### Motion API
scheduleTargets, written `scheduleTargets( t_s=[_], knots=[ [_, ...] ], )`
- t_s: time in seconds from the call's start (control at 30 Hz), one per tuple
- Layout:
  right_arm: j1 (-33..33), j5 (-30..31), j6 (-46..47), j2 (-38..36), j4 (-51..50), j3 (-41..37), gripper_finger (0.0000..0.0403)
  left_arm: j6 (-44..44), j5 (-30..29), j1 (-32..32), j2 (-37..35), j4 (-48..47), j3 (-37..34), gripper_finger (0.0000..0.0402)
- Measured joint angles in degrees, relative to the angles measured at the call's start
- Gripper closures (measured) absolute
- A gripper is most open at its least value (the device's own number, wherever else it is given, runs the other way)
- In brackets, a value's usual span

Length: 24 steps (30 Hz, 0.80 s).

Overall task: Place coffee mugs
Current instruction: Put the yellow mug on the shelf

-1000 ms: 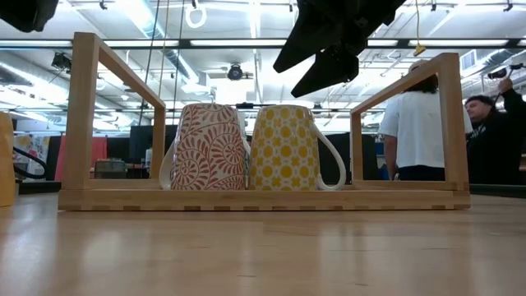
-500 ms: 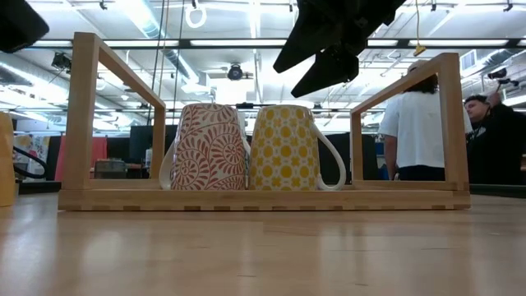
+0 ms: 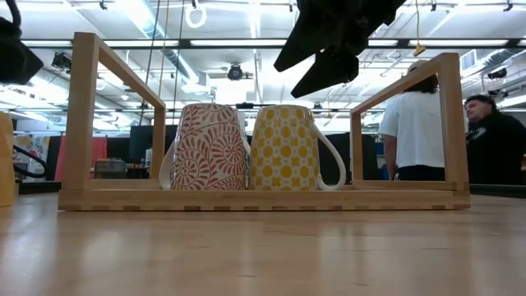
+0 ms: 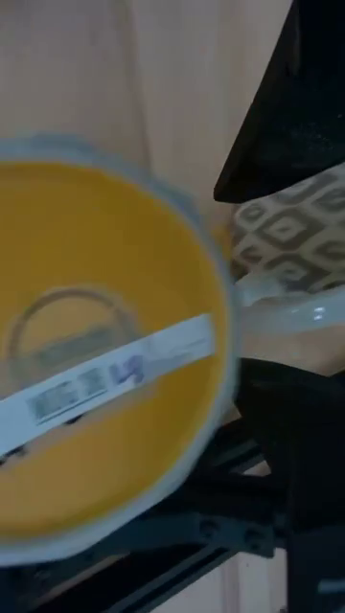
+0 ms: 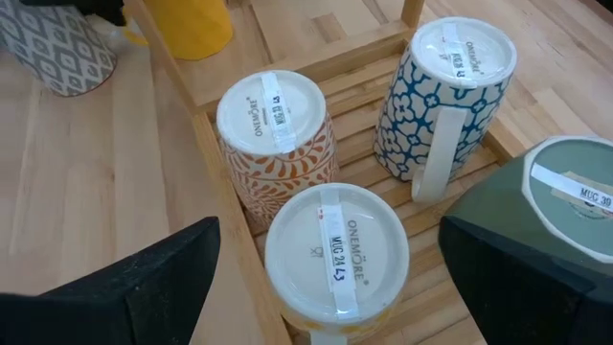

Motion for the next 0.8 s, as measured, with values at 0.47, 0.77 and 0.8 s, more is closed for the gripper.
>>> scheduleTargets(
  t_s=[0.47, 0.77, 0.8],
  knots=[
    [-0.02, 0.0, 0.0, 0.0, 0.0, 0.0, 0.0006, 0.94, -4.41, -0.09, 1.83, -5.53, -0.01, 0.0256],
    [-0.01, -0.02, 0.0, 0.0, 0.0, 0.0, 0.0006, 1.54, -4.88, -0.09, 1.8, -5.72, -0.01, 0.0344],
    [0.0, -0.01, 0.0, 0.0, 0.0, 0.0, 0.0006, 1.54, -4.9, -0.09, 1.8, -5.89, -0.01, 0.0344]
  ],
)
